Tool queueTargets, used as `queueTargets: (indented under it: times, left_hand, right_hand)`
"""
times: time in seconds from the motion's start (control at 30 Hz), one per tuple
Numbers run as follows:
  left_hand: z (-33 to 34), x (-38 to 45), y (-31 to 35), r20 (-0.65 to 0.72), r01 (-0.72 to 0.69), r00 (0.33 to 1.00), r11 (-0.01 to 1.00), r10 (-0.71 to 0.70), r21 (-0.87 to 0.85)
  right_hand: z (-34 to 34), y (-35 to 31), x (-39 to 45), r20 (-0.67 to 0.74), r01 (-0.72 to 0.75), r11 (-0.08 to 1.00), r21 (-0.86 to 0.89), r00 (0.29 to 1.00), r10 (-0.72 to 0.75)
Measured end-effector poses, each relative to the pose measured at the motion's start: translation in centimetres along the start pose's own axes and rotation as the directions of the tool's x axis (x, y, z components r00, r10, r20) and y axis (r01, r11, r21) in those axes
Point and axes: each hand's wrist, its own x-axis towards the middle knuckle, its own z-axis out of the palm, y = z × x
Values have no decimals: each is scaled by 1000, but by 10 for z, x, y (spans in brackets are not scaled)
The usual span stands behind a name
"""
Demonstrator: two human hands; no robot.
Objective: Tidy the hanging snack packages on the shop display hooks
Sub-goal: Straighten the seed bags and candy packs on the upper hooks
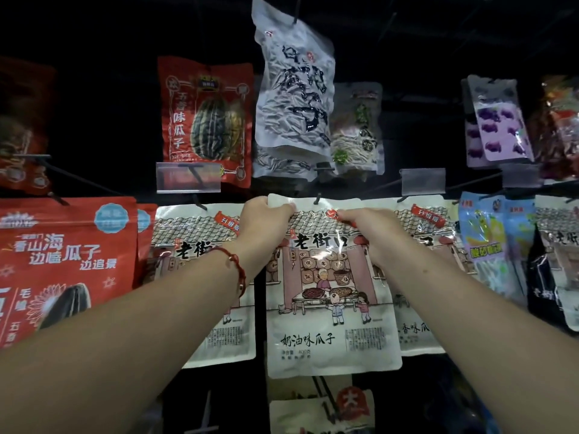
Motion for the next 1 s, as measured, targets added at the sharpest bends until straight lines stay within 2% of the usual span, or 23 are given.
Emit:
queueTargets:
  times: [0.07,0.1,0.13,0.2,0.27,0.33,0.4,0.47,0.6,0.7,0.87,0.93,1.0]
  left_hand:
    - [1,4,-2,-22,-20,1000,995,22,94]
    - [2,7,-4,-30,-35,999,987,40,158]
    - [2,9,-4,-32,-49,998,973,57,225]
    - [4,14,-7,-21,-81,995,937,94,338]
    - [5,19,-10,-18,-117,990,897,138,427]
    - [6,22,-12,-6,-163,981,832,196,530]
    - [7,23,-13,15,-186,975,770,224,610]
    - [7,22,-12,38,-203,969,701,243,684]
    - [-2,20,-11,153,-314,928,495,338,810]
    - [-23,13,-18,283,-426,865,309,415,850]
    - [-81,-9,-31,534,-577,783,52,319,815]
    - [-112,-15,-35,590,-604,759,-40,275,796]
    - [-141,-21,-38,600,-595,763,-99,240,797]
  right_hand:
    - [6,2,8,-34,75,991,-111,996,-80]
    - [9,3,13,-51,139,962,-236,987,-155]
    - [12,4,17,-55,208,894,-397,967,-249]
    - [18,7,19,-18,305,663,-684,901,-433]
    - [22,11,20,31,324,460,-827,843,-537]
    - [25,15,23,65,308,330,-892,811,-581]
    - [28,17,27,111,298,217,-930,787,-607]
    - [28,16,29,141,294,147,-945,768,-625]
    - [26,18,25,182,305,92,-948,756,-629]
    - [25,29,13,252,349,48,-936,759,-600]
    - [18,47,-22,425,495,11,-869,758,-495]
    - [19,52,-39,514,574,-12,-819,725,-458]
    - [25,56,-57,600,645,-61,-762,666,-443]
